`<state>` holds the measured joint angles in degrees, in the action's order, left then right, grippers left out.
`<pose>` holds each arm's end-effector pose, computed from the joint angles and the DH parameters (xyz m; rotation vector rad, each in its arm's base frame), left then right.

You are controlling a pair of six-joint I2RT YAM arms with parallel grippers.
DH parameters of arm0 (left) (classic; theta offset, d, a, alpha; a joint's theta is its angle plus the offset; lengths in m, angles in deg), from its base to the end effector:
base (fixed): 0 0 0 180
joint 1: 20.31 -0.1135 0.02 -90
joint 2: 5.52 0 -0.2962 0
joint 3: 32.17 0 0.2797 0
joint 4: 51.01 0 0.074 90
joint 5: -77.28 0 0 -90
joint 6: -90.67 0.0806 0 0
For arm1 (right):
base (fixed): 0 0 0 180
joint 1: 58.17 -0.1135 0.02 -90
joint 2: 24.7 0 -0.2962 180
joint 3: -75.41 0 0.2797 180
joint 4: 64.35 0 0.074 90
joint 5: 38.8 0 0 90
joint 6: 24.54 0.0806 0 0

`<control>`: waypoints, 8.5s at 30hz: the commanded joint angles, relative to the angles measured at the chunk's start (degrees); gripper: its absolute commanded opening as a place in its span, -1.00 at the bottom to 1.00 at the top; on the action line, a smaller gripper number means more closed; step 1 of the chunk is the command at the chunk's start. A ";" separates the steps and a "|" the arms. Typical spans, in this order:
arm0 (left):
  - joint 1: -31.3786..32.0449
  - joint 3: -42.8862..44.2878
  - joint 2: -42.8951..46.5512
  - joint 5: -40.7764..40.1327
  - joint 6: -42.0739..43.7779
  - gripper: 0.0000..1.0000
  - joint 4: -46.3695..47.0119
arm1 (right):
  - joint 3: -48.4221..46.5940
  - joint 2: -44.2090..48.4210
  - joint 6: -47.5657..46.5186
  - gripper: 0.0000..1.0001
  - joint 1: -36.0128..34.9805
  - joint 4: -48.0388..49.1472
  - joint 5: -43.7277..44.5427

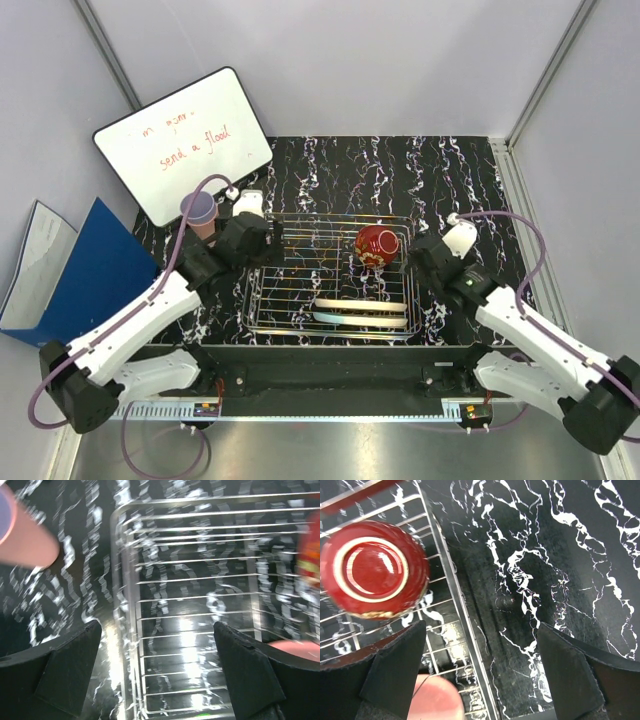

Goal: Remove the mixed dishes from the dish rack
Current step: Move the dish rack to the center of the board, then pick up the plate from the dish rack.

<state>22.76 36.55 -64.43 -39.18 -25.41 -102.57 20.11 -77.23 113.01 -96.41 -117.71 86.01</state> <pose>0.2084 -0.1456 0.3175 0.0959 2.2106 -0.1333 0.1920 0.0927 0.2538 0.4332 2.2162 0.0317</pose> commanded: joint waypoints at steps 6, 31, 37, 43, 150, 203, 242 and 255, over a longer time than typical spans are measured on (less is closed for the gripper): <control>-7.29 -2.19 -6.47 1.14 -3.36 0.98 2.26 | 2.22 -9.06 2.02 0.88 0.62 8.27 2.55; -13.19 -0.79 -22.29 13.62 -3.45 0.12 3.58 | 0.73 -19.45 2.29 -1.00 5.71 14.43 -2.11; -13.27 1.93 -24.66 15.82 -2.57 -0.49 3.76 | 0.03 -19.71 1.06 -1.00 9.23 14.78 -3.34; -13.27 7.81 -31.34 18.63 -2.74 -0.91 3.85 | -7.69 -25.41 -4.91 -1.00 16.78 16.80 -6.76; -13.19 44.47 -50.06 59.15 58.42 0.62 17.38 | -14.30 0.68 -15.64 0.71 24.62 13.73 -37.45; -12.66 34.63 -47.16 68.47 63.70 0.50 19.67 | -10.70 -3.19 -14.06 0.72 24.70 18.03 -39.29; -11.25 43.68 -53.24 61.35 56.50 -1.00 23.97 | -9.29 -1.78 -13.18 0.72 24.62 18.21 -38.85; -12.75 49.92 -49.19 55.82 52.81 -1.00 26.79 | -9.99 0.15 -12.92 0.72 24.62 18.12 -39.20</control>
<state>11.78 80.73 -120.96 21.69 30.24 -84.54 11.21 -78.63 99.83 -71.32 -101.45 47.19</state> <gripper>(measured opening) 0.254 0.862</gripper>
